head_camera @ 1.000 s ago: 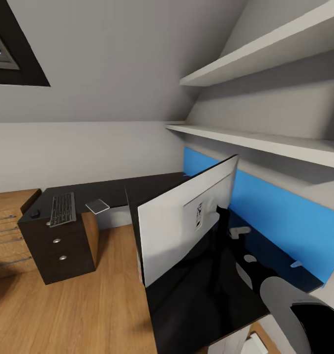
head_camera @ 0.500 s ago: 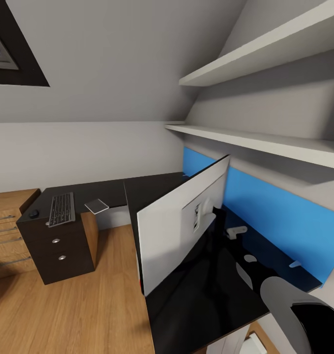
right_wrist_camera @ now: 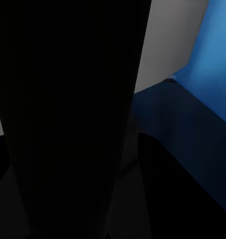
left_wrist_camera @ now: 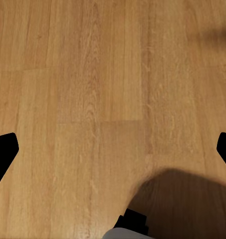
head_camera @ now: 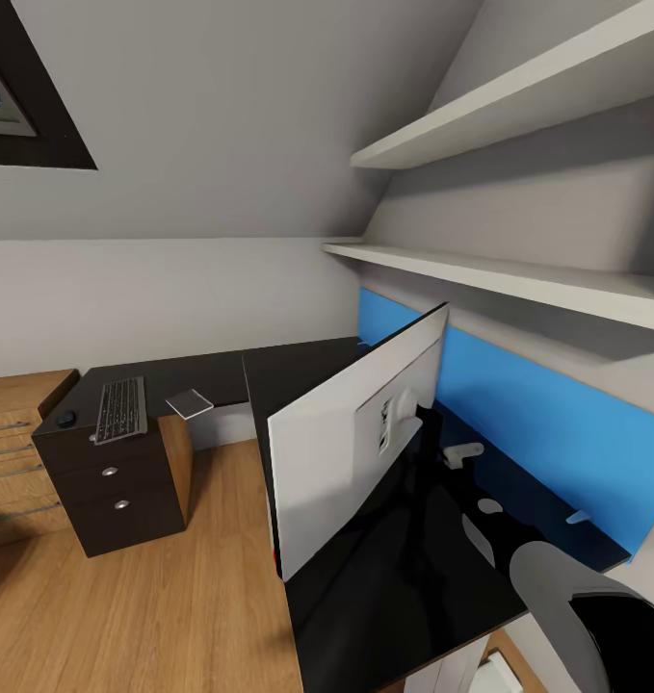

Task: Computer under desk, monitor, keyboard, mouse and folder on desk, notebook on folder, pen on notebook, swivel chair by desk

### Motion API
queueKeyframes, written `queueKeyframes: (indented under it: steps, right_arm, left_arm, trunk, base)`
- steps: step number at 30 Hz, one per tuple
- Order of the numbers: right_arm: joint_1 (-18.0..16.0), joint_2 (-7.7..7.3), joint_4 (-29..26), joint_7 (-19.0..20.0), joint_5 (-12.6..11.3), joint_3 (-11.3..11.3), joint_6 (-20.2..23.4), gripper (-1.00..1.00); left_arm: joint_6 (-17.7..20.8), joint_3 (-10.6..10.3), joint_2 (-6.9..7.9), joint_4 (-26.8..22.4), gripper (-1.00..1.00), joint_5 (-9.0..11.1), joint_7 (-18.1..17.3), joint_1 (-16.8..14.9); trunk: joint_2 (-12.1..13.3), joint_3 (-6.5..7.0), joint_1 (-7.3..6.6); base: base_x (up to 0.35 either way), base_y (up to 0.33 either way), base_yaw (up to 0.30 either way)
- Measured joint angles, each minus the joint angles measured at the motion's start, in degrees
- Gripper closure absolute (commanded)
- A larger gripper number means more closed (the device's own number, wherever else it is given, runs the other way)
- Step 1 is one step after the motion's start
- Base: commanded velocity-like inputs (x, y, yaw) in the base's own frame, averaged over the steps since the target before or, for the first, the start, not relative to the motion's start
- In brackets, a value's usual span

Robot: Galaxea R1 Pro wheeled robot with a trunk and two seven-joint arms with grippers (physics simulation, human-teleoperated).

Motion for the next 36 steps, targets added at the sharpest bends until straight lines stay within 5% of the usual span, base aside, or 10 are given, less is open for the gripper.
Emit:
queueKeyframes:
  steps: [27, 36]
  right_arm:
    - [0.0, -0.07, 0.0, 0.0, 0.4, -0.1, -0.5, 1.00]
    - [0.0, -0.09, 0.0, -0.3, -0.2, -0.1, -0.5, 1.00]
  left_arm:
    - [0.0, 0.0, 0.00, 0.0, -1.00, 0.0, 0.0, 0.0]
    - [0.0, 0.0, 0.01, 0.0, -1.00, 0.0, 0.0, 0.0]
  trunk:
    - [0.0, 0.00, 0.00]
    - [0.0, -0.23, 0.00]
  base:
    - [0.000, 0.000, 0.000]
    - [0.000, 0.000, 0.186]
